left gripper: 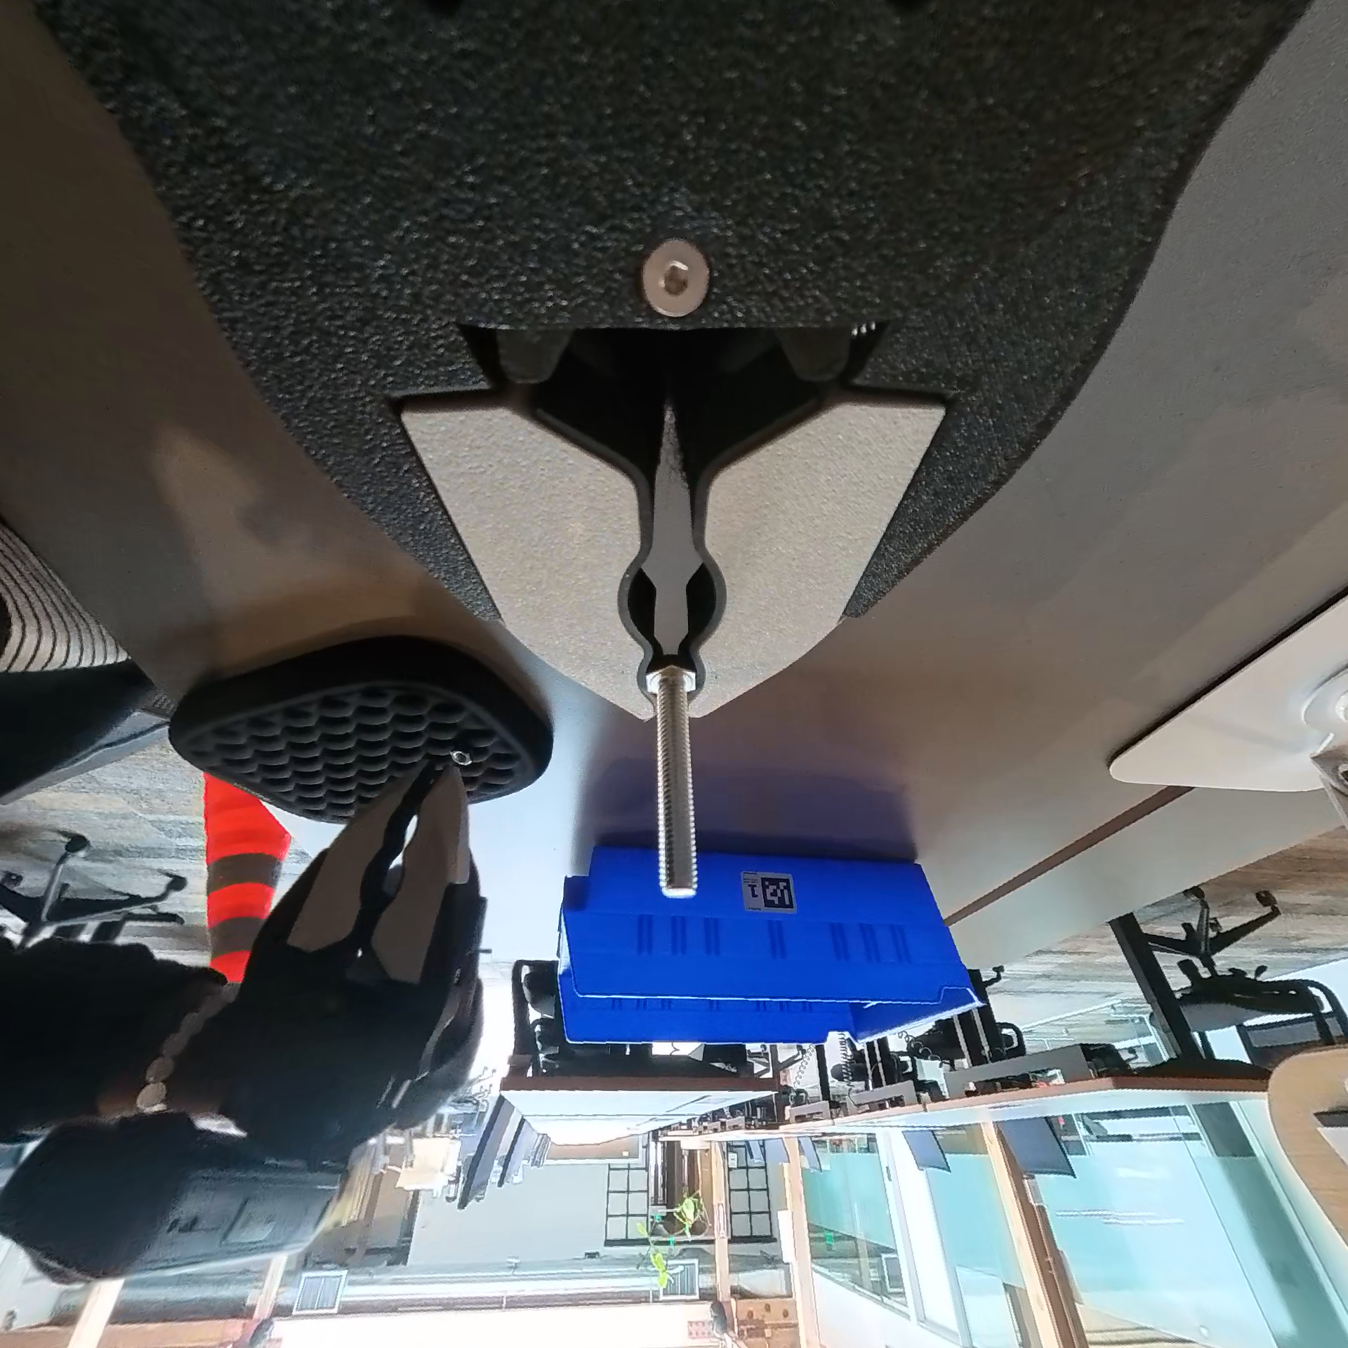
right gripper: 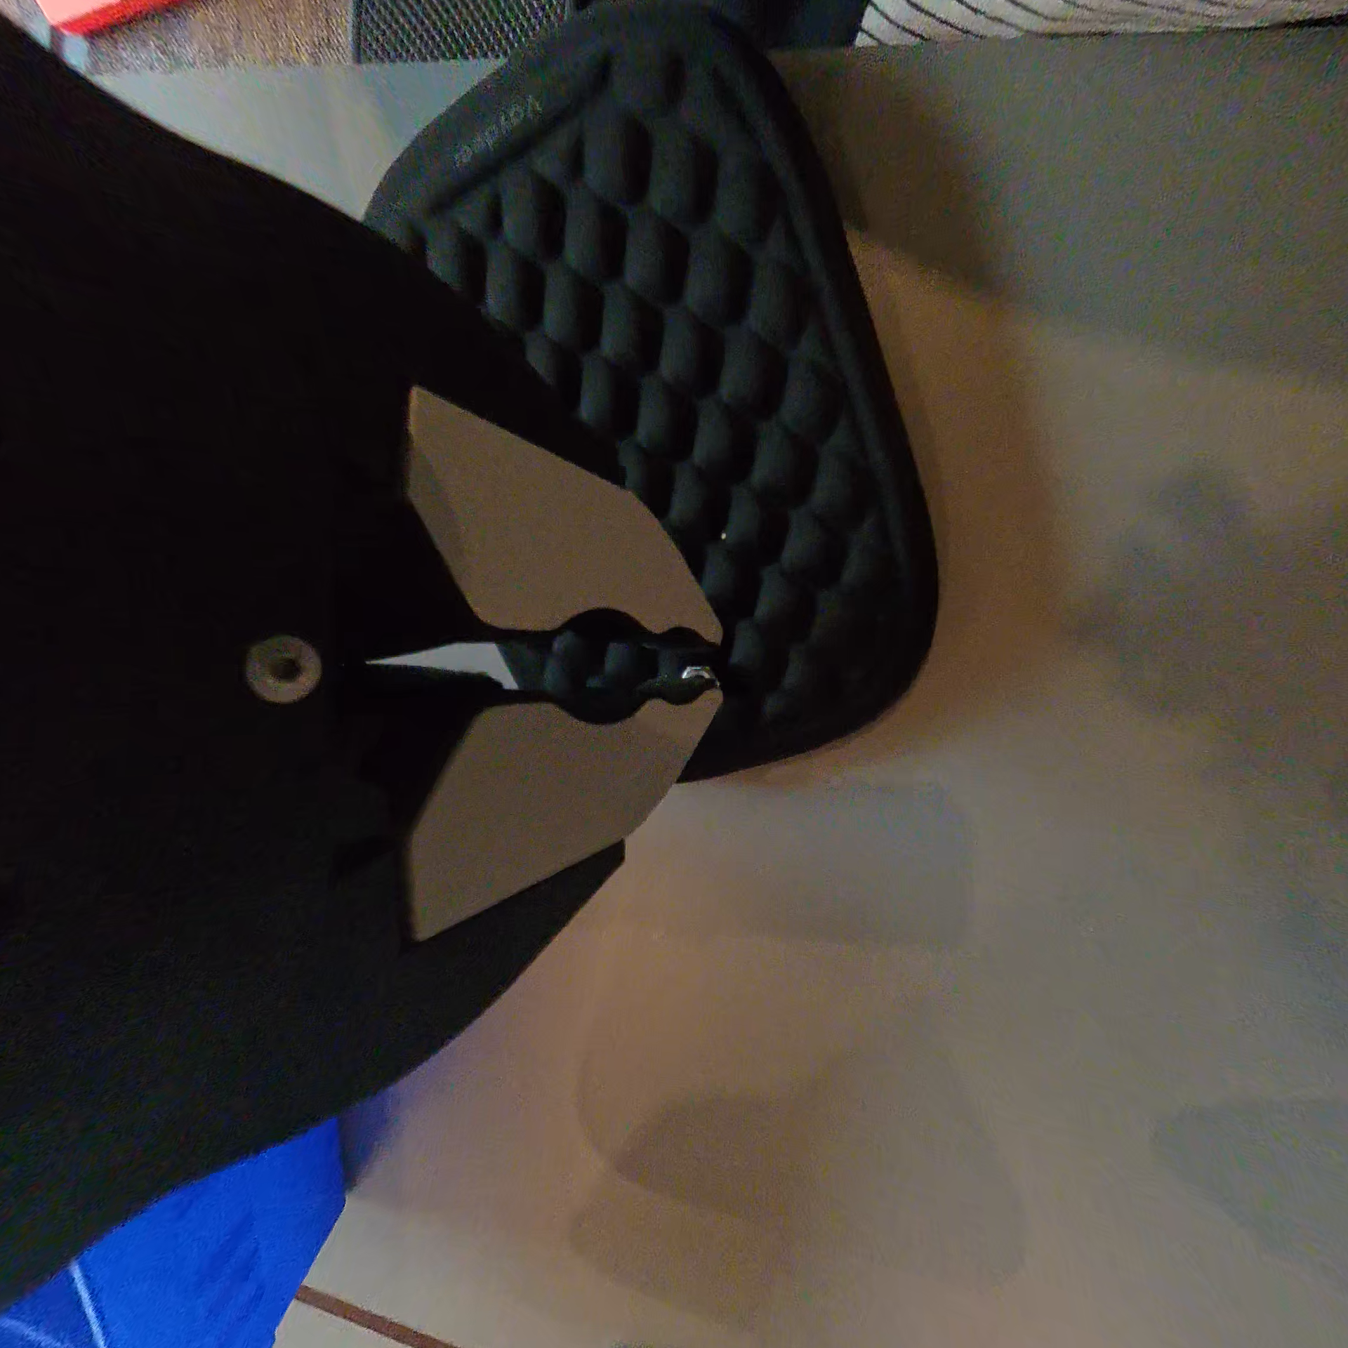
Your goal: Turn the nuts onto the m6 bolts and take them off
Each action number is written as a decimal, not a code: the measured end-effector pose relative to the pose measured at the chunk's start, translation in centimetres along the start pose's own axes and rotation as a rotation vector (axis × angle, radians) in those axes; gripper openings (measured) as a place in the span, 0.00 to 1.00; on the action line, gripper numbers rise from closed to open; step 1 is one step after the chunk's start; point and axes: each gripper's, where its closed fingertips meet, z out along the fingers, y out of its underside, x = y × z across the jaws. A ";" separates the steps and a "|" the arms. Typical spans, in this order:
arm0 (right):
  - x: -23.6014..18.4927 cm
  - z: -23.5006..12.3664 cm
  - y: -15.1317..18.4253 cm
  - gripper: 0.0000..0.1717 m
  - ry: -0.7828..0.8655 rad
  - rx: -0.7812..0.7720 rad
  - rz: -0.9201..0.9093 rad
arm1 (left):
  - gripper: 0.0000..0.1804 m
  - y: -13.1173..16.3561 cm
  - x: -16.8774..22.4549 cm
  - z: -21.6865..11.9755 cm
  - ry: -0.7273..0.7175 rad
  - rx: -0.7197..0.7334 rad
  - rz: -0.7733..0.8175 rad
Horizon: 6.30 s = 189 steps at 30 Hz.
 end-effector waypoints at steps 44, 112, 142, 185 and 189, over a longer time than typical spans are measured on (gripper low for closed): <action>0.5 0.9 0.4 0.07 -0.119 -0.120 -0.041 | 0.01 -0.2 0.3 -0.1 0.018 0.011 0.012; 10.0 -2.0 -13.6 0.05 -0.190 0.074 0.031 | 0.01 2.2 2.6 1.9 -0.044 -0.183 0.154; 10.3 -1.7 -13.9 0.06 -0.167 -0.049 -0.686 | 0.01 2.3 2.6 1.8 -0.004 -0.165 0.111; 10.7 -1.4 -13.6 0.06 -0.183 -0.105 -0.361 | 0.01 1.8 2.3 1.7 -0.033 -0.128 0.106; 11.0 -1.3 -13.4 0.06 -0.134 -0.160 0.006 | 0.01 1.7 1.8 1.7 -0.085 -0.126 0.107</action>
